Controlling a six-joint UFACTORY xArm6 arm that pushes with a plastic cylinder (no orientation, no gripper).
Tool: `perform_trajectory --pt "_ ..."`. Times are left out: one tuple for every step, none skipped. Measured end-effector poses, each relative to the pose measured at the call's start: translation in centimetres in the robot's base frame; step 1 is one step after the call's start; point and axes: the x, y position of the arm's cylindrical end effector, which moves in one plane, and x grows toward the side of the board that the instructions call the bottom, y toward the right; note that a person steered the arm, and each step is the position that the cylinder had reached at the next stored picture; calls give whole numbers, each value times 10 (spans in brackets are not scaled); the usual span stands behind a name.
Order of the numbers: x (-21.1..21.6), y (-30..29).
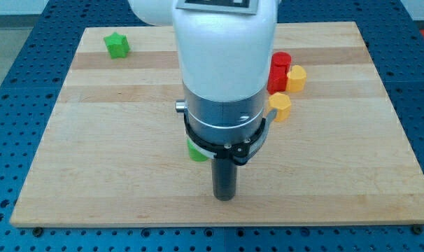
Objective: Move the green circle above the blue cube
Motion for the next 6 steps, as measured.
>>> perform_trajectory --pt "-2 -4" --pt "-24 -20" --pt "-63 -26" --pt "-92 -26" --pt "-120 -26" --pt "-133 -26"
